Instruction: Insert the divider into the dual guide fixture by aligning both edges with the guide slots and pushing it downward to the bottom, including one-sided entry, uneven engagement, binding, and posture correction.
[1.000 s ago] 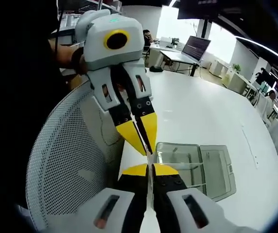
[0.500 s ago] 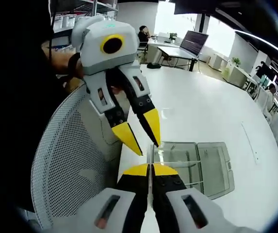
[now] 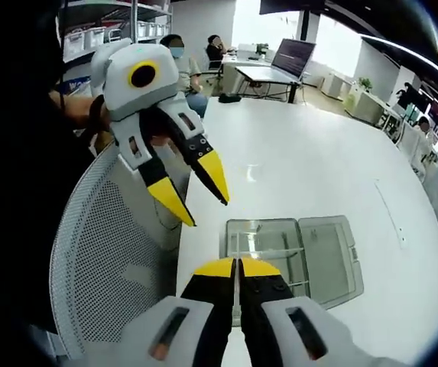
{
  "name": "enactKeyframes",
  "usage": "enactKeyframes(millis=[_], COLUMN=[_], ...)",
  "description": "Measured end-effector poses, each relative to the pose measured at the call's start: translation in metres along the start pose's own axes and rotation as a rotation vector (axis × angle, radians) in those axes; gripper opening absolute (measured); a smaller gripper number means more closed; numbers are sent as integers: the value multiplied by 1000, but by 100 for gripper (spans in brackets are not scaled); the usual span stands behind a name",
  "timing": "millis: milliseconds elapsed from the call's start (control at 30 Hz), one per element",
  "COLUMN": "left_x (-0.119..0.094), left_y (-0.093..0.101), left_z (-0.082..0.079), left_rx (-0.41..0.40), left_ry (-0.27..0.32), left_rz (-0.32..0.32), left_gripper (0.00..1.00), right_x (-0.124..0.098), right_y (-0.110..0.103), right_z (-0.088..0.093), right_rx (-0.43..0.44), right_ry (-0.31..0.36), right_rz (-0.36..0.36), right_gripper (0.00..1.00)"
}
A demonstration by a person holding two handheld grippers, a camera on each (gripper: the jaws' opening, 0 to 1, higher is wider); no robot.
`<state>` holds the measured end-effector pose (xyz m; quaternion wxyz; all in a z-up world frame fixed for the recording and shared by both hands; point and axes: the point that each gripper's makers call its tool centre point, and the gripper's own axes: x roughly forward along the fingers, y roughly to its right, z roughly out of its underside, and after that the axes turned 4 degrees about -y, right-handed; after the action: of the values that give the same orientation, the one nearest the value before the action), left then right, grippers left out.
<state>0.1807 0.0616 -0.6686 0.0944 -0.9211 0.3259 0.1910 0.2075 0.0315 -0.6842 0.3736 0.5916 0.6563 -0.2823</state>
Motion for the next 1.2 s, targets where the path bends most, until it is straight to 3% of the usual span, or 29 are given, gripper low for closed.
enactKeyframes(millis=[400,1200], left_x=[-5,-6], left_y=[-9,-23], left_z=[2,10], left_rx=[-28,-87], left_ry=[11,6], left_rz=[-22,-41], left_gripper=[25,38], right_x=[4,18], right_y=[9,35], right_z=[4,5], right_rx=[49,115], right_ry=[-8,63], right_rz=[-26,-46], right_gripper=[0,0])
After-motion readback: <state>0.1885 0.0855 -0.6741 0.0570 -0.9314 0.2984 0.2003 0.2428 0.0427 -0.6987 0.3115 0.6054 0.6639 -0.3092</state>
